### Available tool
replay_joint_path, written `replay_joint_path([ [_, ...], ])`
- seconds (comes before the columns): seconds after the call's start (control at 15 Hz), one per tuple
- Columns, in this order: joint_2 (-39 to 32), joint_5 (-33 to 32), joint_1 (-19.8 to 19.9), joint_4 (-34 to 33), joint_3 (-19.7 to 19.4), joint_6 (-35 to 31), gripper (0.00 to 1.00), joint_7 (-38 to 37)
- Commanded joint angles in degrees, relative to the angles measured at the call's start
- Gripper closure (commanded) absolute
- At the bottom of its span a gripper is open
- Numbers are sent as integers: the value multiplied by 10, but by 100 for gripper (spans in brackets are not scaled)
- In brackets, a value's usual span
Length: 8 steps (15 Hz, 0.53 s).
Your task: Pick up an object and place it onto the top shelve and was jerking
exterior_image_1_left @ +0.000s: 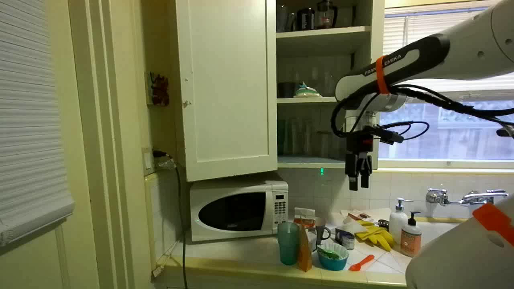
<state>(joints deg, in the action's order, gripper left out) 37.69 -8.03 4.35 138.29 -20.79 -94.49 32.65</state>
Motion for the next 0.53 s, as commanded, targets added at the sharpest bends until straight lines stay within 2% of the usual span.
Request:
replay_joint_path([
  [0.0,-2,3,6,-1,5,0,0,3],
  [0.4,-2,3,6,-1,5,0,0,3],
  [0.47,-11,-4,13,8,10,-13,0,-17],
])
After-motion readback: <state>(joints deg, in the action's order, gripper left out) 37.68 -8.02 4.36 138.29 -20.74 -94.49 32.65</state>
